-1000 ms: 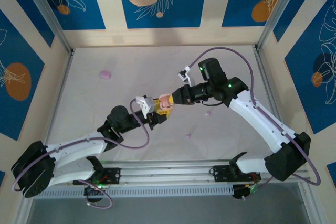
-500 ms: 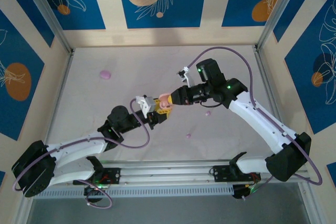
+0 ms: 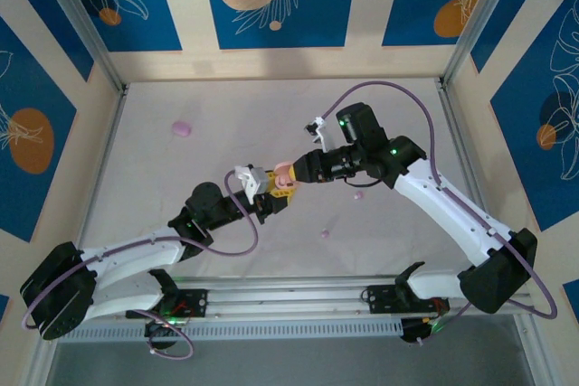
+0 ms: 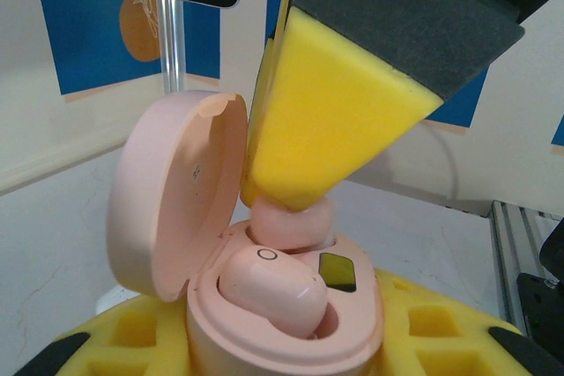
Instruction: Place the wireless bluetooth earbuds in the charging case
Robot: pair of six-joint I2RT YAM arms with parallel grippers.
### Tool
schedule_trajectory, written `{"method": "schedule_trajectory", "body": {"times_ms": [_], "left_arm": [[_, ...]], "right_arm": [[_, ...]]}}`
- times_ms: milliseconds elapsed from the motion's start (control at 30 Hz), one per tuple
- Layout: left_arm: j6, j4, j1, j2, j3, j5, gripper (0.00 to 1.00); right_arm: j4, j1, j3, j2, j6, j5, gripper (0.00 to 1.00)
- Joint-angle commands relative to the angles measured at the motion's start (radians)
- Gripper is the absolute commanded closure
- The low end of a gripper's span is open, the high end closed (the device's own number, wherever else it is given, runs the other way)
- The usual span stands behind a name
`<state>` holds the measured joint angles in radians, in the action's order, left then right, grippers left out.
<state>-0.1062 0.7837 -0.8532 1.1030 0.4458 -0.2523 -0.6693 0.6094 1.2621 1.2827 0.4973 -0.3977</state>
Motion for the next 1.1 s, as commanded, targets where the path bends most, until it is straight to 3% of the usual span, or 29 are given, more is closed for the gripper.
{"method": "schedule_trajectory", "body": {"times_ms": [0, 467, 733, 1067], "left_arm": [[-0.003, 0.094, -0.012, -0.018, 0.005, -0.042, 0.67], [0.012, 0.068, -0.013, -0.035, 0.002, -0.029, 0.67], [0.02, 0.054, -0.012, -0.037, 0.004, -0.045, 0.67], [0.019, 0.04, -0.012, -0.029, 0.022, -0.084, 0.67]], "right_arm": [[-0.037, -0.002, 0.02, -0.015, -0.025, 0.061, 0.71], [-0.02, -0.009, 0.016, -0.094, -0.027, 0.081, 0.67], [0.102, -0.073, -0.062, -0.192, 0.089, 0.085, 0.59], [0.114, -0.094, 0.033, -0.056, 0.261, -0.026, 0.48]]}}
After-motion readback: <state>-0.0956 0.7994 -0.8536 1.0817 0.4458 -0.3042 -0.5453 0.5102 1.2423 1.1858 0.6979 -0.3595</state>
